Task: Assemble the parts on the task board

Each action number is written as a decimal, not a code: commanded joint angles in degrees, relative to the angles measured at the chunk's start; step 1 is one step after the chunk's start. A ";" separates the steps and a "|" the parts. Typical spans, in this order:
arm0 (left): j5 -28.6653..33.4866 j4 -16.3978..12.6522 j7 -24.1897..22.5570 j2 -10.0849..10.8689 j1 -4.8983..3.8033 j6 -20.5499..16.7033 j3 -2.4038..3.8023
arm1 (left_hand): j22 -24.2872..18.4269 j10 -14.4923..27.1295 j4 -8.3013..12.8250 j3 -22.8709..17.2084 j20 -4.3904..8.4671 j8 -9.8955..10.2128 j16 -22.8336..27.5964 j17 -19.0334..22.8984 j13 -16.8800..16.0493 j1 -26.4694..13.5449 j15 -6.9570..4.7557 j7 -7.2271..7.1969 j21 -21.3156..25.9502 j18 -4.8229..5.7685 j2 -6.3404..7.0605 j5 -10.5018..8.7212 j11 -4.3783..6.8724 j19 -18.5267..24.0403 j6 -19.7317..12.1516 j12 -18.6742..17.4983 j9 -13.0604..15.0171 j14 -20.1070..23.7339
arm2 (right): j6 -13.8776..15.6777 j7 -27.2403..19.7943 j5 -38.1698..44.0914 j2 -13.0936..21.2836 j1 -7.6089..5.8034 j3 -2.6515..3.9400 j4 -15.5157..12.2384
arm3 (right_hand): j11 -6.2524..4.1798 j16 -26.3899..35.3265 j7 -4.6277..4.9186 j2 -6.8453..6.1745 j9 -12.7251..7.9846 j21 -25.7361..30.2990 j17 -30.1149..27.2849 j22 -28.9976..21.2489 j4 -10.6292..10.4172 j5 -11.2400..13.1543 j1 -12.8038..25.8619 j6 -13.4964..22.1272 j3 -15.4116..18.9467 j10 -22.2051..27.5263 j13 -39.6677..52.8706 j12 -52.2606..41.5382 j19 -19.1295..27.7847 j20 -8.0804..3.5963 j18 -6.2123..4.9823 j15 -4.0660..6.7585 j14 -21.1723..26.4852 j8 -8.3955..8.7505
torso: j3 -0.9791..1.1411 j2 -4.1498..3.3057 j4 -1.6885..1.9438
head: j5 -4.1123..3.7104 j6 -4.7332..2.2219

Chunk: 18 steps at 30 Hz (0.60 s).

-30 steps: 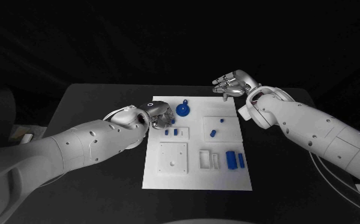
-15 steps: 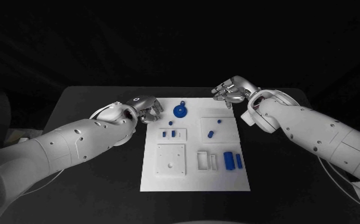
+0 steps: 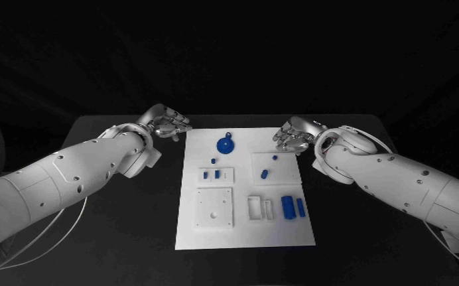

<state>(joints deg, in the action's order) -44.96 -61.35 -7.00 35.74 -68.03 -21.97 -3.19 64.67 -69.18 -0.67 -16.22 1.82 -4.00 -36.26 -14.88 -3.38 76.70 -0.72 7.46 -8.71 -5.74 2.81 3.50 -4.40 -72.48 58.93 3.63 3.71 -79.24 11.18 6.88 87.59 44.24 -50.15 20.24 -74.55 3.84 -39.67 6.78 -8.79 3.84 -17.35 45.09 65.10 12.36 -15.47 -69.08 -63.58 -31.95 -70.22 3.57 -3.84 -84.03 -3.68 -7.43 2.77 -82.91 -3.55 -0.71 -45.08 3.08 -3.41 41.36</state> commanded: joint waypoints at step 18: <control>22.95 -5.34 -10.50 2.08 -0.50 -3.75 0.11 | -8.24 -2.90 -2.45 6.54 0.23 -1.32 7.32 -1.68 -0.06 0.23 -0.31 -0.69 4.38 1.63 -2.24 0.80 0.85 -2.64 0.45 -0.12 -0.05 -1.97 | 4.03 7.06 15.48 -1.81 2.95 -1.90 -0.89 | 0.14 -0.23 -0.09 -4.88 0.09 0.33 -1.36 -1.59 -3.29 3.23 -1.42 0.21 -4.47 0.68 -0.09 0.35 -2.27 0.48 -1.03 -0.81 -0.09 -0.07 | 0.05 -0.12 0.03 | 0.08 0.08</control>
<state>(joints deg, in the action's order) -25.67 -66.43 -14.97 37.81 -68.41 -23.54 -3.14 56.49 -71.77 -2.92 -9.58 2.06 -4.95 -29.29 -16.50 -3.38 76.86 -1.02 6.83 -4.38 -4.86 0.92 3.94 -3.47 -74.77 59.15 3.63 3.70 -80.67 14.62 12.91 100.11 42.54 -47.29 18.37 -75.31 3.98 -39.66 6.62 -13.20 3.88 -16.74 43.72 63.41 8.99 -11.94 -70.35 -62.95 -36.16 -69.13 3.54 -3.84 -84.04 -3.26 -8.36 2.15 -82.70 -3.55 -0.77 -45.18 3.15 -3.37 41.36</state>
